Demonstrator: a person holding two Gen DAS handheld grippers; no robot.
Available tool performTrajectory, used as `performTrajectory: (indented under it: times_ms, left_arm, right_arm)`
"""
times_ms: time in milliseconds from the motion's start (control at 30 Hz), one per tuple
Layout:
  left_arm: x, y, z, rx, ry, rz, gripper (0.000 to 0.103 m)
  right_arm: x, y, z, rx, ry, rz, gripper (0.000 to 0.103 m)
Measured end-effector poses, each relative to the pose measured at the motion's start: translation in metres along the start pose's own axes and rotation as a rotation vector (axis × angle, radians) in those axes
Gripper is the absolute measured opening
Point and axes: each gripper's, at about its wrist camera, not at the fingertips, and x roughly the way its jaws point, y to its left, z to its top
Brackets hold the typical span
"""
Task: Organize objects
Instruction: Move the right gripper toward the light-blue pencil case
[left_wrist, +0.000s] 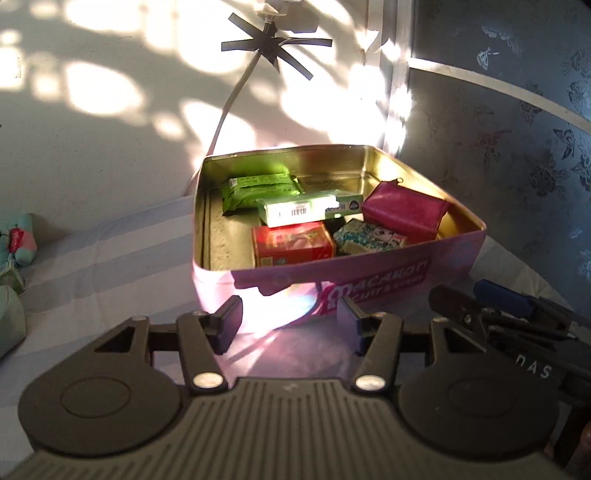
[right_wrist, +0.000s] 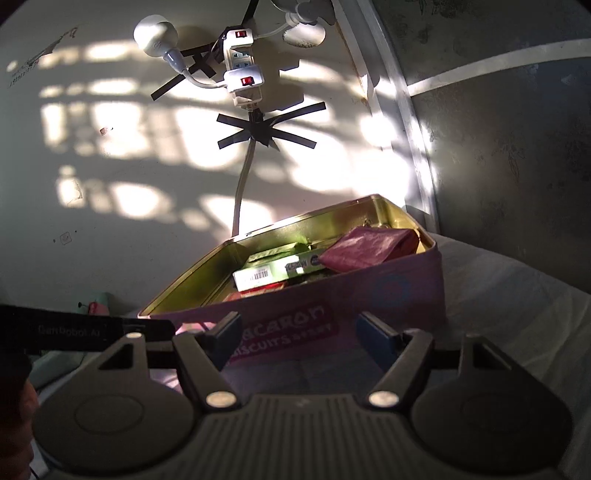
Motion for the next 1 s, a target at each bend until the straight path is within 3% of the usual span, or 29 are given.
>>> performTrajectory:
  times_ms: [233,500,833,1000]
  left_arm:
    - [0.004,0.038,-0.049,-0.008,0.093,0.138,0.059]
    - [-0.015,0.081,-0.071,-0.031,0.062,0.256,0.059]
    - [-0.042,0.146,-0.100,-0.111,0.035,0.348,0.062]
    - [-0.067,0.192,-0.117,-0.201,0.023,0.395,0.063]
  right_arm:
    - [0.017,0.022,-0.035,0.017,0.201,0.051,0.070]
    - [0.023,0.072,-0.047,-0.072,0.268,0.115,0.070]
    - [0.037,0.152,-0.070,-0.240,0.335,0.222,0.073]
    - [0.052,0.194,-0.079,-0.301,0.401,0.337,0.070]
